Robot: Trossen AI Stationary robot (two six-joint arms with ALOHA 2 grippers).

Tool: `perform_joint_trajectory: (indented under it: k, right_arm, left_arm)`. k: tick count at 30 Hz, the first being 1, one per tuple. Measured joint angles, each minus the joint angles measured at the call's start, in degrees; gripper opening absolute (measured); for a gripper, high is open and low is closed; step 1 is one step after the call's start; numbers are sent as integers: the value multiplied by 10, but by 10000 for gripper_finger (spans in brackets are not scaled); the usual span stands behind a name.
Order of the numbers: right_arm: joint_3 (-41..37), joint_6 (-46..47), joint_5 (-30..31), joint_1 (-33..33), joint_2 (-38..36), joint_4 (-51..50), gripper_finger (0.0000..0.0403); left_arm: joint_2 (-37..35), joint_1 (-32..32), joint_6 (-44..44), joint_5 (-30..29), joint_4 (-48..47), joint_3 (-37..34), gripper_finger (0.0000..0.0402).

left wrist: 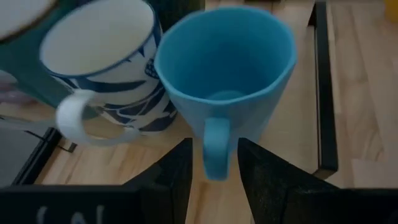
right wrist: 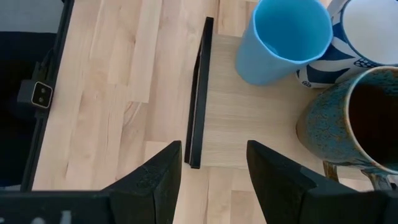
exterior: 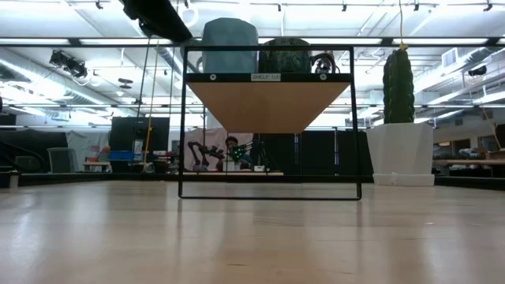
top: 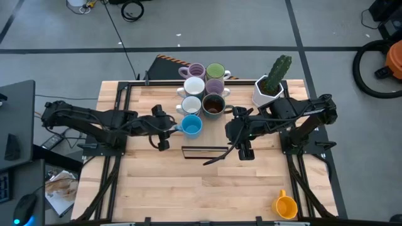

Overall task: Place coffee mugs
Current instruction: Put the blue mug on the shelf, then put the yellow mug on the shelf

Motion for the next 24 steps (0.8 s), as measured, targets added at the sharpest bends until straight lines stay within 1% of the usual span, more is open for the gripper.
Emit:
perform_joint_trajectory:
  k: [5, 8, 12, 15, 20, 24]
  right_arm:
    - [-3, 0, 5, 0, 0, 5, 187]
    - [-21, 0, 19, 0, 0, 7, 187]
    - [-43, 22, 14, 0, 0, 12, 187]
    - [-62, 63, 13, 7, 0, 12, 187]
    - [-114, 156, 2, 42, 0, 17, 187]
    - [-166, 238, -39, 67, 0, 21, 187]
  left_arm:
    - [-16, -3, 14, 0, 2, 0, 135]
    - [-23, -3, 27, 0, 1, 0, 135]
    - [-35, -3, 45, 0, -1, 0, 135]
    - [-47, -8, 53, -3, 2, 0, 135]
    - [-65, -35, 56, -6, 10, 0, 135]
    - [-65, -49, 56, -6, 16, 0, 135]
